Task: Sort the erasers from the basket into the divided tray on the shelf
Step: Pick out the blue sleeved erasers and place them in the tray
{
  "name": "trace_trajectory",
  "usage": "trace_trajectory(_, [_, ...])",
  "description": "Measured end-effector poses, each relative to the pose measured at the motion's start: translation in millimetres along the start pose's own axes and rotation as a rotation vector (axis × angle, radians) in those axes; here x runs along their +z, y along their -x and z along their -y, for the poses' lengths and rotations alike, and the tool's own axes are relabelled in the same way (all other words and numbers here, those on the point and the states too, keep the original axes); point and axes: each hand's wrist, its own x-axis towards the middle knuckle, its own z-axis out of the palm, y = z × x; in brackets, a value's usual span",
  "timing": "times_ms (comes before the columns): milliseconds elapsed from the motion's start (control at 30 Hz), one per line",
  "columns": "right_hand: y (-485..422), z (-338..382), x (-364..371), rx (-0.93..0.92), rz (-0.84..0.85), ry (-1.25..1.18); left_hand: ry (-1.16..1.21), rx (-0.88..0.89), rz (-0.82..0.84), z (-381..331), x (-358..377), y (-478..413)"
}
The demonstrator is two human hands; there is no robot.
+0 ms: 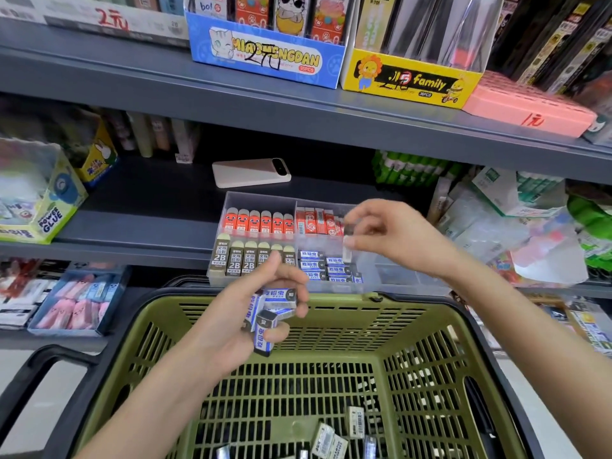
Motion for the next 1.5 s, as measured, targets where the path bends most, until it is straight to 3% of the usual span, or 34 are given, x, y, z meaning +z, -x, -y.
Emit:
trace_trajectory(100, [-17, -13, 9, 0.012, 0.131, 0.606, 0.009, -0.004, -0.031, 1, -5, 1])
trace_trajectory(167, [-24, -14, 19, -0.048, 0.166, 0.83, 0.0, -0.004, -0.029, 1, -5, 1])
trace_trajectory(400, [-24, -18, 23, -0.17, 0.208, 0.75, 0.006, -0.007, -0.059, 1, -5, 1])
trace_trajectory(700, [-7, -23, 25, -0.205, 0.099, 0.952, 0.213, 0.036, -0.168, 1, 5, -3])
trace_trajectory(733, [-2, -20, 27, -0.248, -0.01, 0.915, 0.261, 0.049, -0.18, 0, 7, -4])
trace_trajectory(800, [15, -6, 36, -0.285, -0.194, 0.608, 0.364, 0.098, -0.222, 0, 11, -6])
trace_trajectory(900, [45, 22, 63, -0.131, -0.077, 0.037, 0.442, 0.208, -0.321, -2, 15, -10])
trace_trajectory(967, [56, 31, 84, -0.016, 0.001, -0.122, 0.448, 0.266, -0.346, -2, 18, -11])
trace_trajectory(1133, [60, 39, 101, 0.14, -0.064, -0.564, 0.455, 0.345, -0.352, -1, 24, -13])
trace_trajectory(1300, [63, 45, 97, 0.142, -0.111, -0.743, 0.186, 0.37, -0.428, 2, 35, -11])
trace_trajectory(1500, [67, 45, 80, -0.089, -0.254, -0.633, -0.128, 0.38, -0.496, 10, 41, -11])
